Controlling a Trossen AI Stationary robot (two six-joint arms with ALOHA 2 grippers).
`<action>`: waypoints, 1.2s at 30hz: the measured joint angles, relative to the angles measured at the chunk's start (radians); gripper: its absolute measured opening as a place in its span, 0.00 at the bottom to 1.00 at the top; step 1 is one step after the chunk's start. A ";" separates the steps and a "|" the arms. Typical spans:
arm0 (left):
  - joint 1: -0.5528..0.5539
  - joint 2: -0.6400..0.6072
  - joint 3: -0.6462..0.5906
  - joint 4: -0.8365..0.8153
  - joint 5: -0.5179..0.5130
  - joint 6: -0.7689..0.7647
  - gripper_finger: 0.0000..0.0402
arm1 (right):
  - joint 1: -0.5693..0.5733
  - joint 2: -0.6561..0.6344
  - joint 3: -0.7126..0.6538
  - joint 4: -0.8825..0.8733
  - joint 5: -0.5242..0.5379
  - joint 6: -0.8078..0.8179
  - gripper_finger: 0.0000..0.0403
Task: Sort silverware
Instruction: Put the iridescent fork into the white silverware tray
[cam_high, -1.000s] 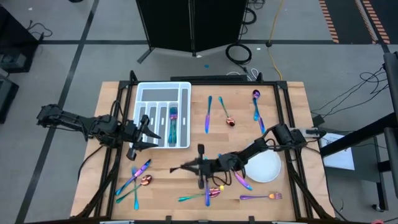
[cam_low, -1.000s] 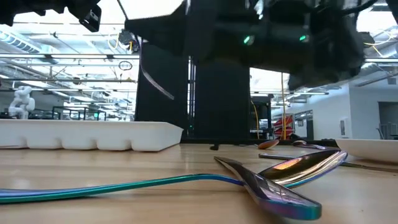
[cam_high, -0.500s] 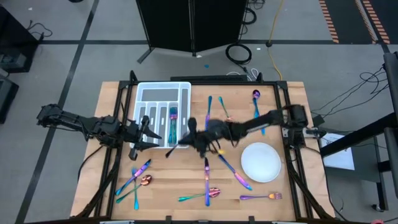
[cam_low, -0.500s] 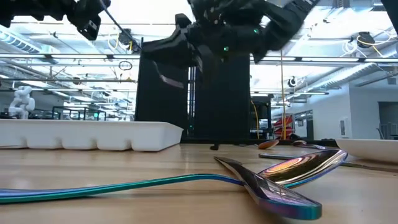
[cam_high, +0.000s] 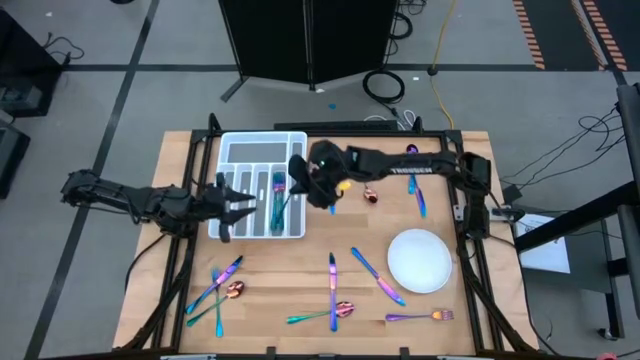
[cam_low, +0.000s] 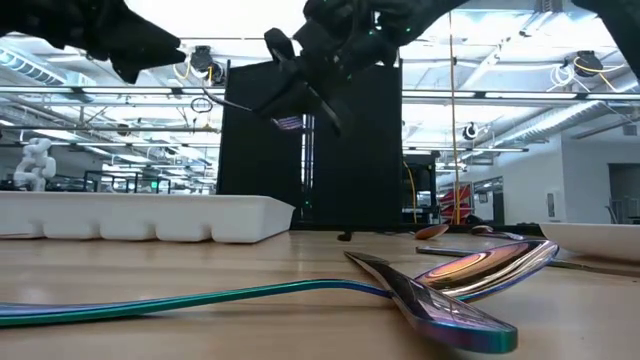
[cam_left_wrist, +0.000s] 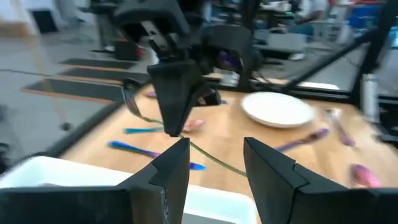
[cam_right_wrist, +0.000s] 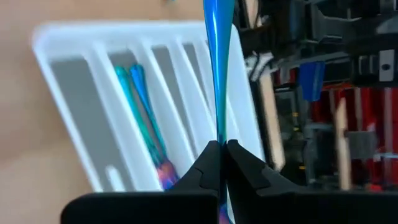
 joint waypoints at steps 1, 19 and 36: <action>0.000 -0.004 0.000 0.001 -0.022 0.013 0.38 | -0.008 0.010 0.009 0.001 -0.005 -0.033 0.00; 0.023 -0.008 0.000 -0.180 -0.042 -0.138 0.38 | -0.005 0.424 0.425 -0.234 -0.099 -0.388 0.00; 0.022 0.020 -0.018 -0.185 -0.022 -0.200 0.38 | -0.007 0.524 0.559 -0.305 -0.093 -0.314 0.01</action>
